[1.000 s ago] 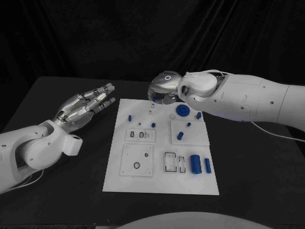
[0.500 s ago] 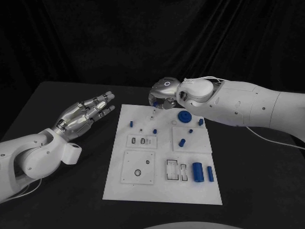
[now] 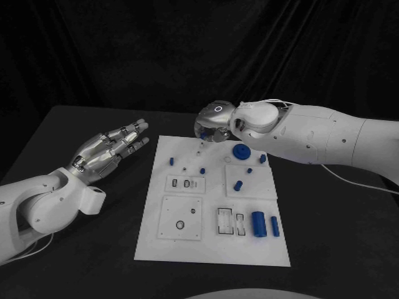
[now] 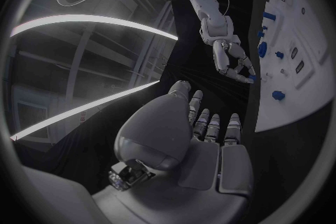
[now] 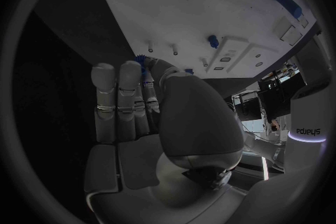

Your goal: Assemble the parts on the task board

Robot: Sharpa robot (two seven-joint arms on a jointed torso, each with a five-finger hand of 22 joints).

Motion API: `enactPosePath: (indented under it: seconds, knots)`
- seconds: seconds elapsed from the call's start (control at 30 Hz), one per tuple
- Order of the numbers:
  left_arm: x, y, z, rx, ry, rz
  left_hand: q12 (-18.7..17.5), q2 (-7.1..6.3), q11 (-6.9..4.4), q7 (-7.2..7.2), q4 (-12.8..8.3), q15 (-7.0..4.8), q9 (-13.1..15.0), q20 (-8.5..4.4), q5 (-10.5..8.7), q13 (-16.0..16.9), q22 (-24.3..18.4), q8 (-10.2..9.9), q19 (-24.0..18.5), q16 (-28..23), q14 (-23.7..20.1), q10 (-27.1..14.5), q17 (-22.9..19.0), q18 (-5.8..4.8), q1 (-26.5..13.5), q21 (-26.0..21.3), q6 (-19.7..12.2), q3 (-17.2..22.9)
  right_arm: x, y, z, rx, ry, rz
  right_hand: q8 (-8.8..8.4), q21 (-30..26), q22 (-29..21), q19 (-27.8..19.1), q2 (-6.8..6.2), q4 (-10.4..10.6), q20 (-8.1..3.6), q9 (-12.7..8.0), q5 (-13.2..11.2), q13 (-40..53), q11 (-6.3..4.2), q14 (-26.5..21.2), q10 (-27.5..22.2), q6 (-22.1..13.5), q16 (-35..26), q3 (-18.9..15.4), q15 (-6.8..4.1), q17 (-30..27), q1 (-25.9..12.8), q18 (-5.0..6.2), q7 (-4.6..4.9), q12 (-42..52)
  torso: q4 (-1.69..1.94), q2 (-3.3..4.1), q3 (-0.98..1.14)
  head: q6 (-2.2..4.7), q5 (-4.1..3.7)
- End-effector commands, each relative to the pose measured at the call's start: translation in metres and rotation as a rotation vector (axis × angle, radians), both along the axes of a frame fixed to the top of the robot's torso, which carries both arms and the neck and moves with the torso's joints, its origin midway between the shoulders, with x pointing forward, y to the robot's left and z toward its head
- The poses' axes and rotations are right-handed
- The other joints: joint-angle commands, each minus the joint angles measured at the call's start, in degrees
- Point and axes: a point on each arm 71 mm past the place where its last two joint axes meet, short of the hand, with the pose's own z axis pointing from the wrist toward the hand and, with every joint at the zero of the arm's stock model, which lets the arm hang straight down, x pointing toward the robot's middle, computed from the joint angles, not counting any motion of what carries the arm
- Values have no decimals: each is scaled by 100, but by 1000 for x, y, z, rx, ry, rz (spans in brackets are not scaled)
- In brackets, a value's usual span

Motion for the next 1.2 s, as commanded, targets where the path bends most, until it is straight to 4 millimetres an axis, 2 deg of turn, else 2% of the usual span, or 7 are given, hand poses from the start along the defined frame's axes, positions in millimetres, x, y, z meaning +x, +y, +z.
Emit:
enactPosePath:
  seconds: [0.03,0.27,0.63,0.97,1.2]
  knots:
    - [0,-2,3,-18,-15,-10,16,-3,51,5,5,38,8,39,26,5,9,30,16,39,0,-5,10,114,54,18,23,37,-1,-2,-2,-10,13,-9,-33,33,23,-5,-60,-2,24,0,-24,1,-62,-50,55,-51,-36,40,-1,-12,-3,-112,0,-29,-17,-9,1,-33,5]
    - [1,-1,2,-17,-15,-10,16,-3,51,5,5,38,8,39,26,5,9,30,16,39,0,-5,10,114,54,18,23,37,0,-6,-5,-22,29,-22,-57,48,56,-6,-62,-1,27,-2,-25,0,-62,-69,45,-79,-56,50,1,-36,-1,-117,-4,-49,-33,-24,-10,-71,10]
    - [2,-2,2,-17,-13,-14,12,-2,53,8,5,43,8,41,26,4,10,32,18,46,4,-6,13,114,54,19,26,44,-1,-6,-10,-25,40,-21,-87,52,78,-18,-64,0,30,-6,-22,0,-60,-92,40,-115,-76,63,6,-56,1,-120,-5,-71,-30,-21,-9,-126,35]
    - [3,-2,2,-16,-12,-16,13,0,55,9,6,48,8,42,26,4,10,33,19,52,7,-6,15,114,55,19,28,49,-2,-4,-13,-22,42,-16,-108,51,87,-27,-63,12,33,-9,-26,1,-53,-94,39,-139,-70,66,9,-44,-14,-121,-1,-84,-15,-21,-11,-142,14]
    - [3,-2,1,-15,-10,-18,12,1,56,10,6,52,8,43,26,4,10,34,19,57,10,-7,16,114,56,19,28,54,-2,-3,-13,-19,39,-11,-114,52,92,-28,-61,16,34,-10,-28,2,-53,-97,40,-147,-73,67,10,-49,-18,-121,0,-87,-20,-23,-15,-149,19]
